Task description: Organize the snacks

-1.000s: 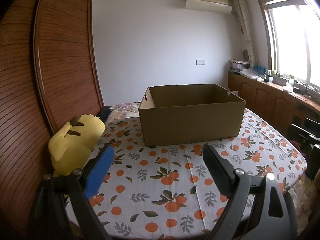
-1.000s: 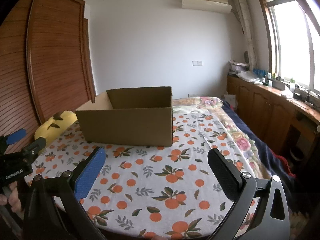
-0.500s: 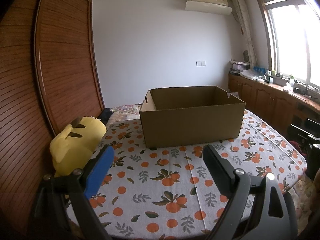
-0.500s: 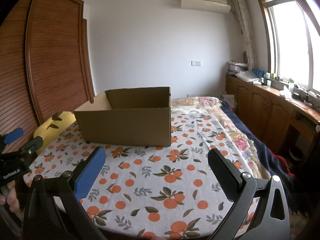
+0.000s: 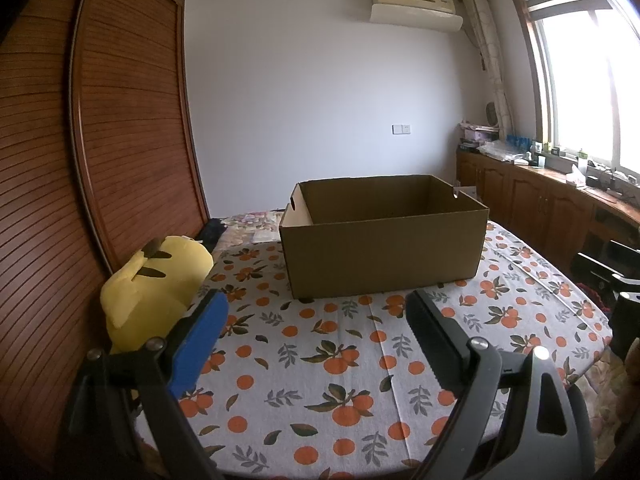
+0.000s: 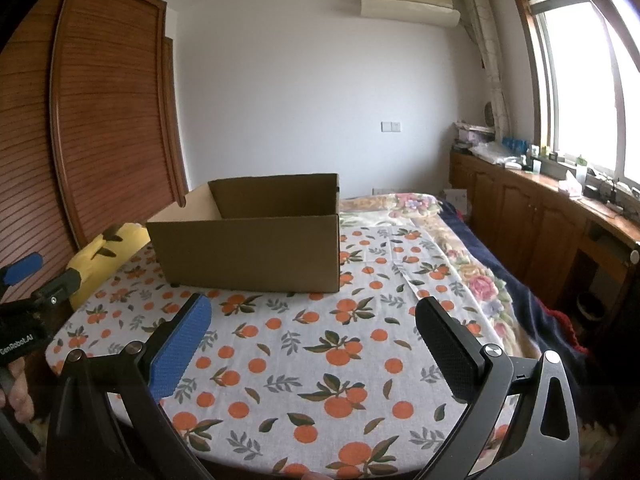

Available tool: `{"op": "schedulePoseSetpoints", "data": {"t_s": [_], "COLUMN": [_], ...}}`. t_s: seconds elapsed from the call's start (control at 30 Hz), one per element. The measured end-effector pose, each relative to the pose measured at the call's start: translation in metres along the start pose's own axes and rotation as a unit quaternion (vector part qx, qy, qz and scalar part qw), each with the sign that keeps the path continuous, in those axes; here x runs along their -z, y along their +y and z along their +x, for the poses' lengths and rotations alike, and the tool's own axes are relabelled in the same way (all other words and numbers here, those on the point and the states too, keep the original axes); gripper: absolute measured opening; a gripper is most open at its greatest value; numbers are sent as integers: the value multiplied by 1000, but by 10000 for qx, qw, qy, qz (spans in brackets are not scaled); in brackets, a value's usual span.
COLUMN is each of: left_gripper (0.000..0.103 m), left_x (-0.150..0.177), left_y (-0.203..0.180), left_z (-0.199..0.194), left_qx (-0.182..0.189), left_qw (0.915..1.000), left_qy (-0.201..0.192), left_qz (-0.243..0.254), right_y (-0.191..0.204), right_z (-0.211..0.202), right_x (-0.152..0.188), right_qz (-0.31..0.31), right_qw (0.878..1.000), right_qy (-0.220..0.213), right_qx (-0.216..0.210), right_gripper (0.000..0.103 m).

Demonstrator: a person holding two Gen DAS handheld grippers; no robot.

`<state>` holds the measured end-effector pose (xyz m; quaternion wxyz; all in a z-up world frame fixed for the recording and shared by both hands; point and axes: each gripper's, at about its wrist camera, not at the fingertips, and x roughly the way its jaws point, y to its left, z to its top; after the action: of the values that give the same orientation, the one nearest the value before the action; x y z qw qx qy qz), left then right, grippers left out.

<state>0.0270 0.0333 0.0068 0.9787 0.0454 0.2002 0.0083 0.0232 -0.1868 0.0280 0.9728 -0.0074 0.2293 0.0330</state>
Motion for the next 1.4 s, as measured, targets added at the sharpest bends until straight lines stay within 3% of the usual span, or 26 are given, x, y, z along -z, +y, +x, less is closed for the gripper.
{"op": "schedulePoseSetpoints", "data": {"t_s": [1.4], "left_gripper": [91], "left_x": [-2], "left_y": [1], "left_z": [-3], "left_qx": [-22], "left_qw": [10000], "left_qy": [-32], "left_qz": [36], "right_y": [1], "right_z": [0], "right_x": [-1], "right_qz": [38], "right_qw": [10000], "right_qy": [1], "right_qx": [-9], "right_gripper": [103]}}
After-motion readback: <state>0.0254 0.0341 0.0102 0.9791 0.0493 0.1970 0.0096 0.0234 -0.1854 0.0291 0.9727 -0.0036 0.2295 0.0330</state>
